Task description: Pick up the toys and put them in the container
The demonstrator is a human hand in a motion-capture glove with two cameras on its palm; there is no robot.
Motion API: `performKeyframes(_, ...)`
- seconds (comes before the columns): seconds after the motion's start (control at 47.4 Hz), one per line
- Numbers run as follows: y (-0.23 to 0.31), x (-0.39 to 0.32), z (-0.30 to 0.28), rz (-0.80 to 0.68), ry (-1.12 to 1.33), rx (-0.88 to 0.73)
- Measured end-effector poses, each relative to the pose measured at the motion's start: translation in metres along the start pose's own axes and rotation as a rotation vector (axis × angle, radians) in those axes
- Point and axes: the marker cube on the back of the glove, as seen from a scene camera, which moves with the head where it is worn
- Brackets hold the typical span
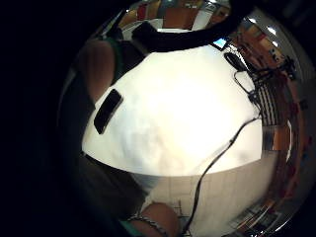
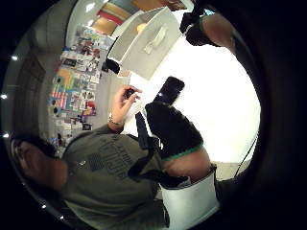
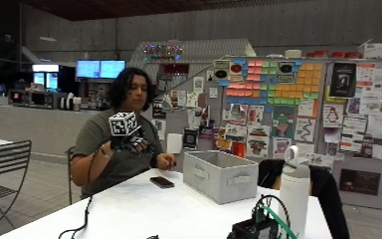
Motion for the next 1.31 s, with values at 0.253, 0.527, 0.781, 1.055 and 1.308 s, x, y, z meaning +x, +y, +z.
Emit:
performKeyframes(0.253,0.002,-0.001,0.004,-0.001,-0.004,-0.004)
performKeyframes(0.527,0.003,-0.003,0.006,0.002,-0.006,-0.012)
performKeyframes(0.781,0.005,-0.003,0.009,0.003,-0.013,-0.019)
performKeyframes(1.055,0.006,-0.003,0.01,0.013,-0.011,-0.025)
performKeyframes(1.308,0.003,-0.004,0.011,-0.007,-0.004,-0.036)
